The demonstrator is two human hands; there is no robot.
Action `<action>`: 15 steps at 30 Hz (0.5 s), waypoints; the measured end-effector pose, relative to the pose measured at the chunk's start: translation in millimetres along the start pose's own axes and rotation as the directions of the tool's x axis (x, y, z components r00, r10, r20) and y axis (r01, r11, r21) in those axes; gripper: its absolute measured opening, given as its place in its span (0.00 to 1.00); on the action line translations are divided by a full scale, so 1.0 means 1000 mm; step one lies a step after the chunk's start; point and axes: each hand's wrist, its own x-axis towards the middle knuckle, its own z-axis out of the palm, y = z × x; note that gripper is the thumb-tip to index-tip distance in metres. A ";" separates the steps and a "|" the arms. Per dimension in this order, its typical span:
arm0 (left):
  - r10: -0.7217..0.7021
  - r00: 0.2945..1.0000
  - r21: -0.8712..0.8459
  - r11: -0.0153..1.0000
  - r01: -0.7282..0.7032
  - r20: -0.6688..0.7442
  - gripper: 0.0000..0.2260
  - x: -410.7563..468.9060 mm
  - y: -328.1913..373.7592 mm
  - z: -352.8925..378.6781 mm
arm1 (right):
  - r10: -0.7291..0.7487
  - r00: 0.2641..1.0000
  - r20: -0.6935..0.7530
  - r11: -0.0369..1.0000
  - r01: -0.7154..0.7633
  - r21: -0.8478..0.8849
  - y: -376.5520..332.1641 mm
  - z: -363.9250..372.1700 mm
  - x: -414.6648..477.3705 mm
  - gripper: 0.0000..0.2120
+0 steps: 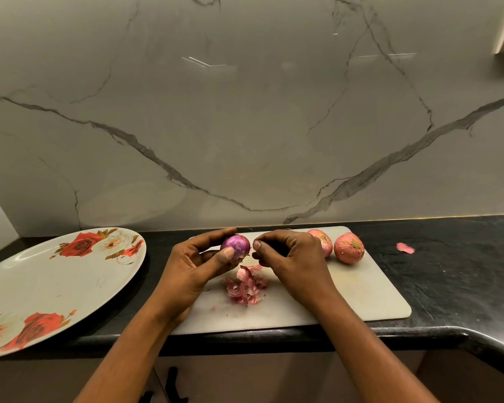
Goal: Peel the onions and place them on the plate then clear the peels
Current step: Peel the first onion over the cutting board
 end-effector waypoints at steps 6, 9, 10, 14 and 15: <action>-0.027 1.000 -0.021 0.999 0.027 -0.016 0.19 0.001 0.002 0.002 | 0.040 0.999 -0.008 0.999 -0.040 0.025 0.003 0.000 0.000 0.08; -0.033 0.999 -0.019 0.999 0.033 -0.003 0.19 0.000 0.004 0.003 | 0.101 0.992 0.075 0.982 -0.111 0.151 -0.003 0.000 -0.001 0.18; -0.033 0.999 -0.015 0.999 0.033 0.004 0.19 0.000 0.005 0.003 | 0.114 0.987 0.110 0.974 -0.133 0.183 -0.005 0.000 -0.001 0.20; -0.031 0.999 0.001 1.000 0.031 0.041 0.18 -0.002 0.007 0.005 | 0.051 0.984 0.170 0.978 -0.084 0.193 -0.009 -0.001 -0.001 0.17; -0.032 0.998 0.000 1.000 0.032 0.045 0.18 -0.002 0.007 0.006 | 0.035 0.984 0.173 0.979 -0.068 0.192 -0.010 -0.002 -0.002 0.16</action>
